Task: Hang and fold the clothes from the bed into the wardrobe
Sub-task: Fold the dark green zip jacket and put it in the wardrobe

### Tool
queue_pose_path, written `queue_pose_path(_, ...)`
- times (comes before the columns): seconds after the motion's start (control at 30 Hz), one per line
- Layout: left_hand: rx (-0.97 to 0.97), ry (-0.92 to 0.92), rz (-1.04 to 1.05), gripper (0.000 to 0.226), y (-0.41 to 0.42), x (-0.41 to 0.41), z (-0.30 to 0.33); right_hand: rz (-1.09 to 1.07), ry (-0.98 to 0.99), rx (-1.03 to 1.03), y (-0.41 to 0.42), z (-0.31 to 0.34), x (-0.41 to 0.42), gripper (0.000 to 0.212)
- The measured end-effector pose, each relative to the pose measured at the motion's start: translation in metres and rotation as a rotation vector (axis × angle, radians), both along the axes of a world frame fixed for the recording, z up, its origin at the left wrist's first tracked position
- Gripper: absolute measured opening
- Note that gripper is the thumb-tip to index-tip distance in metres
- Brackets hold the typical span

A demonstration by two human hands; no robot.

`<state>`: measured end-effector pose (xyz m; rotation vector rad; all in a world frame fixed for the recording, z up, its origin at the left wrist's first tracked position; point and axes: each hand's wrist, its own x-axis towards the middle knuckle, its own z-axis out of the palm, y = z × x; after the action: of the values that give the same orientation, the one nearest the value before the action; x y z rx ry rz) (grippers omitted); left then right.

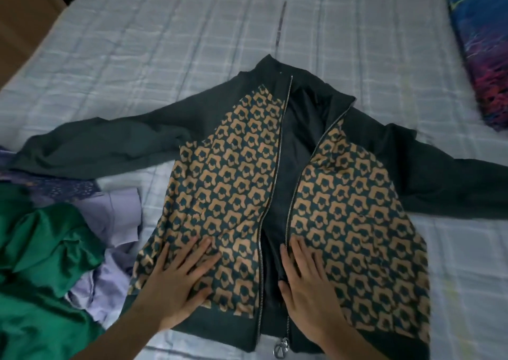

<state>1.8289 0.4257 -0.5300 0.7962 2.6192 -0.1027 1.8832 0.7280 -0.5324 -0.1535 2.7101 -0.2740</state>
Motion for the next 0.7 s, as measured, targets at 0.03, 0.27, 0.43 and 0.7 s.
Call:
queue_pose_path(0.03, 0.008, -0.001, 0.022, 0.064, -0.001, 0.0, 0.002, -0.009, -0.025, -0.036, 0.0, 0.003, -0.002, 0.063)
queue_pose_path(0.27, 0.315, 0.1, 0.003, 0.048, 0.065, -0.04, 0.027, -0.218, -0.158, -0.686, 0.001, 0.038, -0.04, 0.073)
queue_pose_path(0.43, 0.232, 0.085, 0.025, 0.056, 0.121, -0.095, 0.009, -0.158, 0.022, -0.119, 0.005, 0.016, -0.05, 0.064)
queue_pose_path(0.7, 0.159, 0.119, 0.052, 0.053, 0.153, -0.141, 0.004, -0.035, -0.012, -0.268, 0.03, 0.06, -0.089, 0.043)
